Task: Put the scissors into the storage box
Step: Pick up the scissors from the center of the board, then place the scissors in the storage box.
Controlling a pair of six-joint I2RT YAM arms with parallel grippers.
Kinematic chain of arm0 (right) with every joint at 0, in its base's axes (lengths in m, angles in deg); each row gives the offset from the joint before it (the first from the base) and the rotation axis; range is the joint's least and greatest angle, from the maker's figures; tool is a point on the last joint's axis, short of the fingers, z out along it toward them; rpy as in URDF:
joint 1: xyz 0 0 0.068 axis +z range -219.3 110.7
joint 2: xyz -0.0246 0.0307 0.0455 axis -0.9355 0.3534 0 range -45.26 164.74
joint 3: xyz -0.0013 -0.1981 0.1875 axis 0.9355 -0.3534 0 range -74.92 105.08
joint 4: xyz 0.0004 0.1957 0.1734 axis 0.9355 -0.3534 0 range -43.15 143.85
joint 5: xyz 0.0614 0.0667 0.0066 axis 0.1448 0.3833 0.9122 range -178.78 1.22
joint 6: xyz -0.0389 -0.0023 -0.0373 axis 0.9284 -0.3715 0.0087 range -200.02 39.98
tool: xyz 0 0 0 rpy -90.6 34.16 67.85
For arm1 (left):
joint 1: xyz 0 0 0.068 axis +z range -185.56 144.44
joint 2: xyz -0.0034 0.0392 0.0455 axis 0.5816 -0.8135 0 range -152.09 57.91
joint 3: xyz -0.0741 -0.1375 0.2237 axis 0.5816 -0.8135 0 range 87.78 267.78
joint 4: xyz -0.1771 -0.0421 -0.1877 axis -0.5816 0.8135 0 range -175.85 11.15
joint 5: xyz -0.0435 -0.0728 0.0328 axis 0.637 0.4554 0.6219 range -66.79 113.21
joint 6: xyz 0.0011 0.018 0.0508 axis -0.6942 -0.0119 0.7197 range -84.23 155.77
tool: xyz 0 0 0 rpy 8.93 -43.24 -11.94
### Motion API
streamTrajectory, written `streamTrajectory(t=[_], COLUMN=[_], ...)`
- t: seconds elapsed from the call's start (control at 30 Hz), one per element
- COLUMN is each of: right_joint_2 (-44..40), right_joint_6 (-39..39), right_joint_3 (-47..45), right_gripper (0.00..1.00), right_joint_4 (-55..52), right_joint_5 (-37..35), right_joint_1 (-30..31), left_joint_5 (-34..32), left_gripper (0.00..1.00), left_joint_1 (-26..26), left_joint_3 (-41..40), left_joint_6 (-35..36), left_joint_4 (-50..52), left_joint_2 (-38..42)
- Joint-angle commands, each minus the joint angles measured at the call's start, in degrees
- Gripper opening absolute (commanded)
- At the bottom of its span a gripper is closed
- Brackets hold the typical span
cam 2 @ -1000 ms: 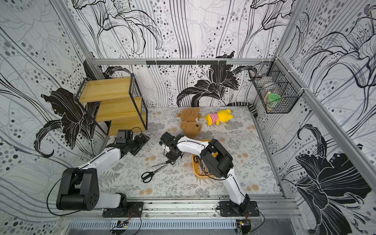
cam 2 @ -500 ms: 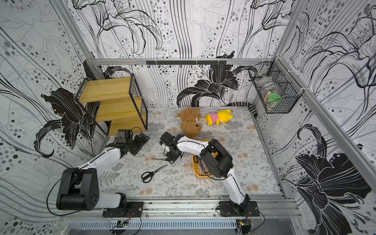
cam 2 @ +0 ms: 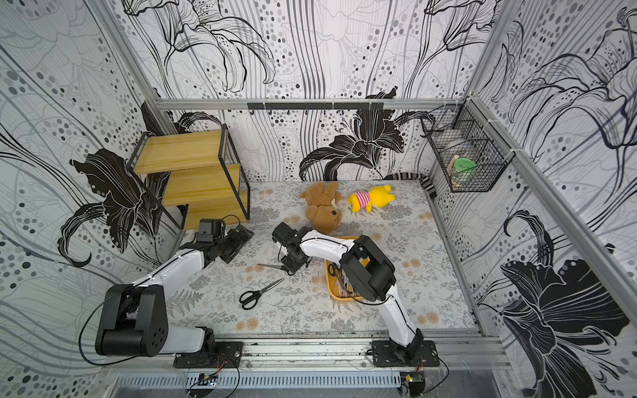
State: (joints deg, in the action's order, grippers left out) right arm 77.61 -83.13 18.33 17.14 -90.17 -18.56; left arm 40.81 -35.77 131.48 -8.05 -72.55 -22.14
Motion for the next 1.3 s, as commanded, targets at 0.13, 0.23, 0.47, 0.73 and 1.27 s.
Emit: streamTrajectory(t=[0.13, 0.23, 0.47, 0.73, 1.27], right_joint_2=[-12.1, -16.9, -29.5, -39.1, -43.9], right_joint_6=[-11.7, -14.8, -23.3, -32.0, -41.9], right_joint_3=[-4.7, -8.2, -20.0, -32.0, -45.6], right_gripper=[0.00, 0.00, 0.00, 0.00, 0.00], right_joint_4=[1.9, 1.7, -1.4, -4.8, -2.7], right_joint_5=[-5.8, -9.0, -14.9, -17.7, -16.7], right_joint_1=[-3.3, -5.0, -9.4, -10.1, -10.2], left_joint_5=[0.1, 0.8, 0.3, -4.1, -5.0], left_gripper=[0.98, 0.98, 0.98, 0.98, 0.98], left_joint_1=[0.6, 0.6, -1.4, -7.1, -10.4], left_joint_3=[0.9, 0.8, 0.5, 3.0, 6.0], left_joint_6=[-0.1, -0.7, -2.1, -1.8, -2.6], left_joint_4=[-1.2, -1.7, -2.5, -0.7, -0.2], left_joint_2=[0.5, 0.4, 0.7, 0.1, -2.0])
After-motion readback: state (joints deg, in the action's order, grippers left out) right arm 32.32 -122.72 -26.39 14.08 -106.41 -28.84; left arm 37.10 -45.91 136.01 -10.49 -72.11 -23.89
